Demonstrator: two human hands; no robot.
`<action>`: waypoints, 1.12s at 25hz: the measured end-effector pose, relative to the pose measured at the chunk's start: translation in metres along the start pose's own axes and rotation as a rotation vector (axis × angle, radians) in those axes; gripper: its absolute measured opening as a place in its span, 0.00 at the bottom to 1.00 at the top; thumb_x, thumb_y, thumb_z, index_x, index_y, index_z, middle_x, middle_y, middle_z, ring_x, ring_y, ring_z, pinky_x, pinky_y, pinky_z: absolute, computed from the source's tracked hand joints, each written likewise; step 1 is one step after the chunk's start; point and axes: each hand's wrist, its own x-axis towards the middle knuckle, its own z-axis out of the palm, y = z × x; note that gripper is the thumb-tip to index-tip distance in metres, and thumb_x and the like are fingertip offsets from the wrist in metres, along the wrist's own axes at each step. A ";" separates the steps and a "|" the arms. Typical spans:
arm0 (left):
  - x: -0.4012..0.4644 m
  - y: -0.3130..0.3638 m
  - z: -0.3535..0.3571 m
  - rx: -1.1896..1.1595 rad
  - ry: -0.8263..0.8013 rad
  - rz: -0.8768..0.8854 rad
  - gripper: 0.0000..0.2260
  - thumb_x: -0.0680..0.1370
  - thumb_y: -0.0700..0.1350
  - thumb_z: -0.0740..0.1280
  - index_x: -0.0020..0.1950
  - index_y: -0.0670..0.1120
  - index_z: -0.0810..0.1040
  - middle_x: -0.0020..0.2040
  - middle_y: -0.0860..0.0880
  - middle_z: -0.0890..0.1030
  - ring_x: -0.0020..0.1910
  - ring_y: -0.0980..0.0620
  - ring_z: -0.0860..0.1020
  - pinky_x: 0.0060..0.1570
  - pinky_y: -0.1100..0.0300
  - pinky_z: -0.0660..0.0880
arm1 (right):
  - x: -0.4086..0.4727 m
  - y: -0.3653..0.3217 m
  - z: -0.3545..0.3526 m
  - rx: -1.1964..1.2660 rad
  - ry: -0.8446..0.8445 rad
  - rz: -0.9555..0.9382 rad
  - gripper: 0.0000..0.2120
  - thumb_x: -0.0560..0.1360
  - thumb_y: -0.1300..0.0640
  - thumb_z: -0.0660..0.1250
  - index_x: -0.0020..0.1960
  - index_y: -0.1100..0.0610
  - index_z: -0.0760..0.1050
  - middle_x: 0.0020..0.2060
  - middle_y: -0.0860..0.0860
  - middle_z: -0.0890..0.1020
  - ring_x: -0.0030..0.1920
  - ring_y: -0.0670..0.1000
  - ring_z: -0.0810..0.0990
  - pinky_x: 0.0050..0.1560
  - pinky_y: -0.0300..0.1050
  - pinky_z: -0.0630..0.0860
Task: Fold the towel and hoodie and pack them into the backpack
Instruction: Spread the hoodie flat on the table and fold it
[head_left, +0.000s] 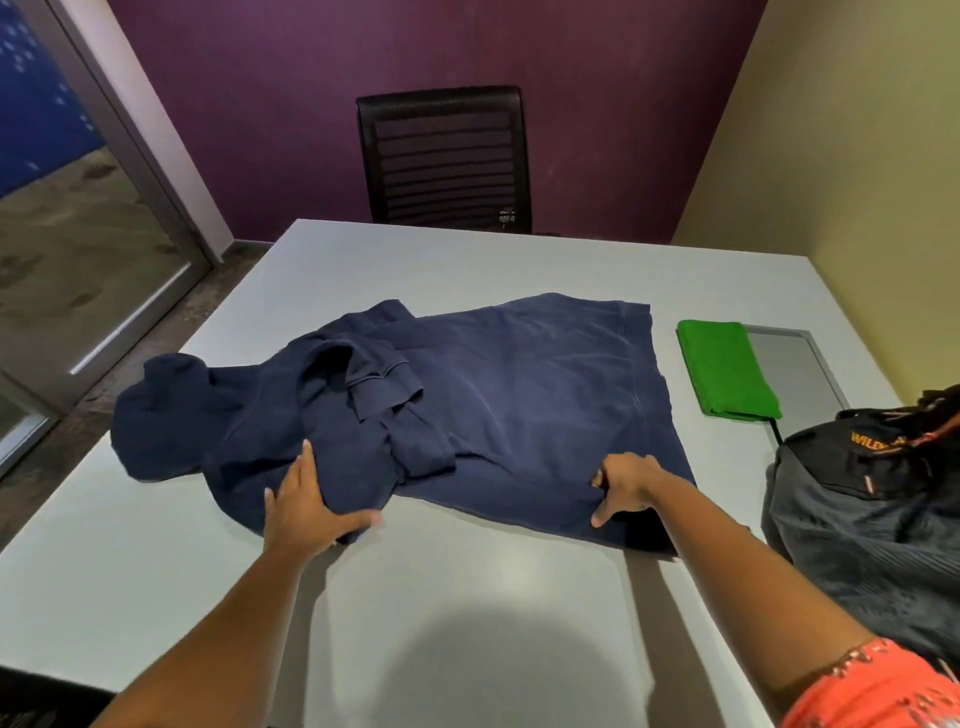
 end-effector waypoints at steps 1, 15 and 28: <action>-0.004 -0.010 0.009 0.043 -0.039 0.004 0.57 0.60 0.57 0.78 0.77 0.45 0.46 0.75 0.44 0.60 0.73 0.43 0.60 0.71 0.43 0.53 | 0.001 0.005 0.002 0.095 0.002 -0.030 0.15 0.67 0.58 0.74 0.30 0.51 0.69 0.34 0.46 0.73 0.41 0.52 0.71 0.45 0.42 0.69; 0.023 -0.051 -0.036 0.684 -0.093 -0.282 0.17 0.76 0.37 0.58 0.65 0.42 0.72 0.64 0.43 0.74 0.62 0.43 0.73 0.59 0.49 0.73 | 0.003 -0.013 0.015 -0.183 -0.416 0.028 0.29 0.72 0.67 0.67 0.71 0.60 0.65 0.67 0.56 0.72 0.63 0.57 0.74 0.60 0.45 0.72; 0.039 -0.040 -0.032 0.028 -0.208 -0.322 0.22 0.73 0.49 0.70 0.62 0.38 0.74 0.63 0.39 0.75 0.60 0.40 0.74 0.58 0.53 0.70 | -0.005 0.050 0.023 0.397 0.486 0.515 0.17 0.75 0.54 0.66 0.60 0.60 0.72 0.62 0.62 0.72 0.62 0.62 0.71 0.61 0.51 0.70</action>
